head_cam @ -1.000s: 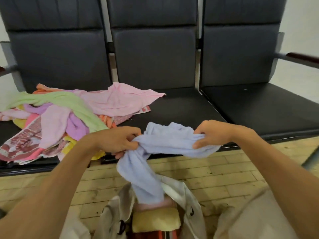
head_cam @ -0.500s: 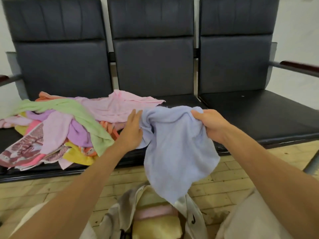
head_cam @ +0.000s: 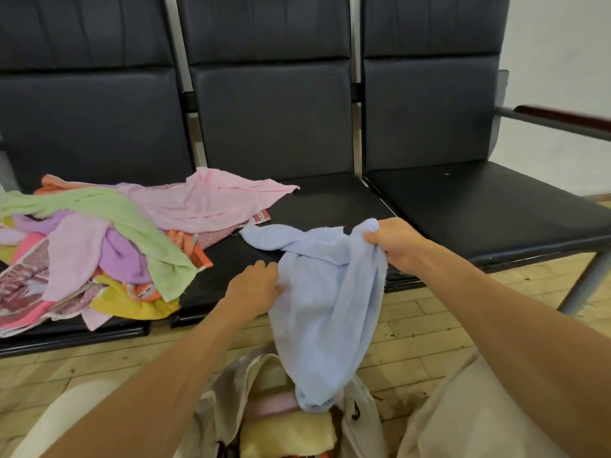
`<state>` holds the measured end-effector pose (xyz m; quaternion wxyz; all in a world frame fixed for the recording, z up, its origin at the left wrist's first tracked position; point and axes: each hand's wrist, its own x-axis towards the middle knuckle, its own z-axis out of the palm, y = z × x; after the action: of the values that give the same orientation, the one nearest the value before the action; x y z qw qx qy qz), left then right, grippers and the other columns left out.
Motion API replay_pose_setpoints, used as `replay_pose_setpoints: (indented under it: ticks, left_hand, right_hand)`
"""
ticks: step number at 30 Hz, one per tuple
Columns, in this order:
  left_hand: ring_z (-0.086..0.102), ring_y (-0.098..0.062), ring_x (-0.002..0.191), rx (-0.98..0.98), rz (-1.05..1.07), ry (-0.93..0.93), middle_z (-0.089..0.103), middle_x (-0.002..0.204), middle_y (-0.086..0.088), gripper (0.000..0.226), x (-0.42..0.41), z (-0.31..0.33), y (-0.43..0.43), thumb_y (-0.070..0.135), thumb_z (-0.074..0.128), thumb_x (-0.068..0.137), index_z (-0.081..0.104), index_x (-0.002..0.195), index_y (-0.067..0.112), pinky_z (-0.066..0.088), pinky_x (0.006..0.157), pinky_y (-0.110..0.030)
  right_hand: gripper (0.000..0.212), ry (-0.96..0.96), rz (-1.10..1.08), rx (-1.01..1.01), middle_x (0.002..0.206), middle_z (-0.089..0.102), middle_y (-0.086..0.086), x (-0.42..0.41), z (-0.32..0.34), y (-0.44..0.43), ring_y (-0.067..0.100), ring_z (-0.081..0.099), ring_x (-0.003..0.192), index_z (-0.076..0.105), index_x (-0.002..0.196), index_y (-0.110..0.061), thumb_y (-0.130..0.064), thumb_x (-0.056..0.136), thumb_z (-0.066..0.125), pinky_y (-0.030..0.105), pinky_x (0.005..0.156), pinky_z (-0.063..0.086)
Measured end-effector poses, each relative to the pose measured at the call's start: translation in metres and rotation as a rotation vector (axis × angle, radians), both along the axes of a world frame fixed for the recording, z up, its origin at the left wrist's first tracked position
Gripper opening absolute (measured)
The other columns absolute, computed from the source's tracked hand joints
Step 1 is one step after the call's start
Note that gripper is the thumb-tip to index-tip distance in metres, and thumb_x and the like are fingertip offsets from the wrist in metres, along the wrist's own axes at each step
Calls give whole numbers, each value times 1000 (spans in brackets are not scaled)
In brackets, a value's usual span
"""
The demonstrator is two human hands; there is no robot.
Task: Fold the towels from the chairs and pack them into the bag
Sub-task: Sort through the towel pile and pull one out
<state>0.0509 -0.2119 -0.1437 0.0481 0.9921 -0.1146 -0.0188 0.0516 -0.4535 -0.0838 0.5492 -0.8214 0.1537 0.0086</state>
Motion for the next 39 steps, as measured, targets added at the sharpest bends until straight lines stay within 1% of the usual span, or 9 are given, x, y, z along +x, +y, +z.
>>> replay_pose_setpoints:
  ticks: [2, 6, 11, 19, 25, 31, 33, 36, 39]
  left_hand:
    - [45, -19, 83, -128, -2, 12, 53, 105, -12, 17, 0, 0, 1, 28, 47, 99, 41, 97, 11, 41, 72, -33]
    - [43, -14, 74, -806, 180, 73, 46, 84, -2, 16, -6, 21, 11, 23, 42, 97, 36, 93, 9, 33, 58, -28]
    - [67, -20, 72, -1610, 375, 345, 70, 86, -12, 26, -25, 51, 37, -2, 38, 91, 63, 95, -1, 54, 67, -32]
    - [67, -25, 92, -1502, 412, 778, 67, 118, -15, 29, -67, 55, 76, 8, 54, 93, 62, 120, 2, 53, 85, -35]
    - [70, -22, 89, -1615, 318, 576, 70, 111, -14, 28, -68, 70, 84, 17, 52, 97, 62, 119, 3, 57, 79, -35]
    - [65, -23, 110, -1830, 221, 420, 68, 119, -9, 34, -70, 107, 81, 27, 50, 97, 59, 125, 9, 49, 87, -36]
    - [71, -16, 88, -1871, 199, 369, 73, 99, -6, 31, -71, 127, 78, 28, 43, 100, 69, 106, 12, 53, 72, -31]
    - [64, -9, 59, -1855, 213, 224, 65, 76, 0, 26, -75, 169, 72, 21, 40, 101, 63, 90, 15, 48, 53, -24]
    - [63, -16, 82, -1784, 232, 35, 64, 99, -8, 18, -75, 211, 73, 14, 46, 100, 60, 106, 3, 51, 70, -29]
  right_hand:
    - [26, -82, 8, -203, 116, 62, 19, -5, 3, -2, 33, 59, 110, 60, 120, 1, -8, 99, 48, 39, 91, 51]
    - [26, -174, 67, -568, 117, 60, 22, -15, 10, -7, 35, 59, 108, 56, 119, 6, -5, 102, 40, 34, 84, 45]
    - [25, -142, 66, -612, 104, 64, 19, -25, 17, -18, 33, 63, 98, 61, 110, 4, -8, 101, 41, 34, 79, 50]
    - [32, -8, 233, -484, 99, 61, 16, -49, 22, -8, 31, 65, 89, 59, 109, -5, -24, 104, 34, 47, 78, 59]
    - [40, -48, 154, -221, 94, 63, 11, -48, 17, -2, 23, 58, 88, 67, 103, -8, -35, 103, 36, 36, 76, 49]
    - [24, -23, -192, 520, 107, 69, 8, -44, 55, 8, 27, 63, 105, 63, 110, -16, -35, 97, 55, 42, 96, 51]
    - [24, -181, -145, 628, 115, 66, 11, -42, 75, 12, 25, 63, 103, 61, 115, -16, -29, 96, 58, 44, 95, 52]
    - [58, -482, 119, 400, 130, 58, 1, -47, 110, 11, 21, 59, 112, 46, 137, -27, -17, 87, 71, 45, 92, 53]
    - [72, -603, 201, 28, 134, 50, -5, -53, 144, 5, 17, 52, 119, 34, 145, -31, -5, 87, 68, 38, 93, 49]
